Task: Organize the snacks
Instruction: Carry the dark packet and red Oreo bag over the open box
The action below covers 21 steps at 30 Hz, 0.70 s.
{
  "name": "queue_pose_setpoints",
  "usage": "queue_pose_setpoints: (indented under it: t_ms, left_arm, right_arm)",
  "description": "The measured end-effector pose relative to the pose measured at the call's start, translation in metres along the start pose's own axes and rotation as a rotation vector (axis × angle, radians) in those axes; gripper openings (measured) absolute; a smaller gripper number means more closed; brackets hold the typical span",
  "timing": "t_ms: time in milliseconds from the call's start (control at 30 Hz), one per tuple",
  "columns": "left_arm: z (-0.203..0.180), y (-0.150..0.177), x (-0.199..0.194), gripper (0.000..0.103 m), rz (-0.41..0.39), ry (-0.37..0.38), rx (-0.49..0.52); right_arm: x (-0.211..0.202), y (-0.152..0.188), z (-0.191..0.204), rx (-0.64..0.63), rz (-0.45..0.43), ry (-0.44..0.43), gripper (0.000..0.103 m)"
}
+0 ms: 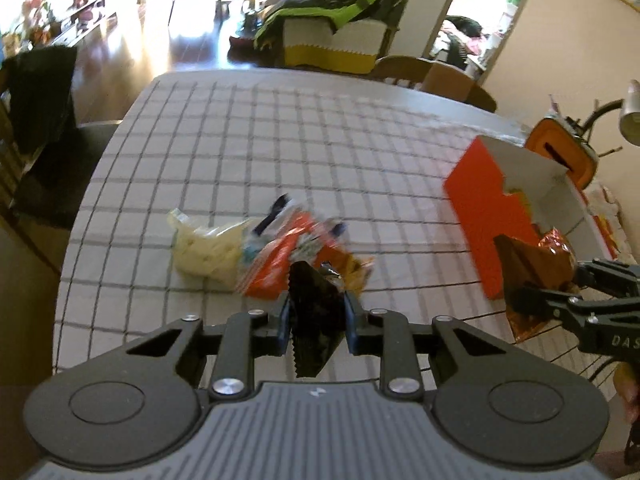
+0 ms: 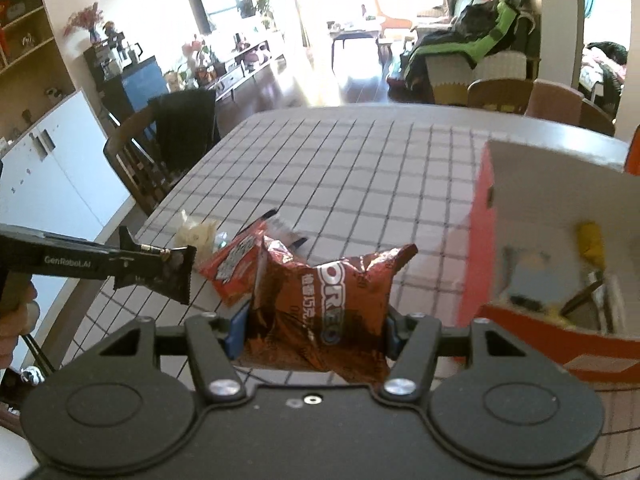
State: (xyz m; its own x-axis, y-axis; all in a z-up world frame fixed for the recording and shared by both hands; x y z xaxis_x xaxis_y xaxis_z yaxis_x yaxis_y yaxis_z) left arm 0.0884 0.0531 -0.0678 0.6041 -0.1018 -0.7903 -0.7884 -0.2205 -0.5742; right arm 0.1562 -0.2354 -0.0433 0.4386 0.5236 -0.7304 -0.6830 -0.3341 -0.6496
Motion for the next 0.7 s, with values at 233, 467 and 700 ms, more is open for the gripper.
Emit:
queue_pose_setpoints:
  t_ms: [233, 467, 700]
  left_arm:
    - [-0.052, -0.022, 0.004, 0.025, -0.022, 0.033, 0.062]
    - [-0.110, -0.046, 0.016, 0.025, -0.034, 0.057, 0.131]
    - [-0.175, -0.063, 0.041, 0.025, -0.032, 0.089, 0.210]
  right_arm:
    - [-0.025, -0.019, -0.040, -0.005, -0.058, 0.042, 0.061]
    - [-0.041, -0.028, -0.080, 0.014, -0.096, 0.075, 0.061]
    - [-0.053, -0.027, -0.126, 0.039, -0.105, 0.127, 0.061]
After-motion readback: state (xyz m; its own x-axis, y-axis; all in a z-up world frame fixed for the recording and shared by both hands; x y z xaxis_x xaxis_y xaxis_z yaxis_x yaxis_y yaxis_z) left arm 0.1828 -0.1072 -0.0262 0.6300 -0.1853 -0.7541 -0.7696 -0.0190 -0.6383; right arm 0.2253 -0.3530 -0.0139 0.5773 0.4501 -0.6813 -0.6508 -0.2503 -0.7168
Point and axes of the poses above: each gripper's, at about its wrist camera, not at the fingertips, and x roughly the way its jaws point, z to its left, y to its underside, the point moved 2 cm from there along x, roughly the way its jaws point, and after that the axes turned 1 degree about x, right-handed, at the moved point
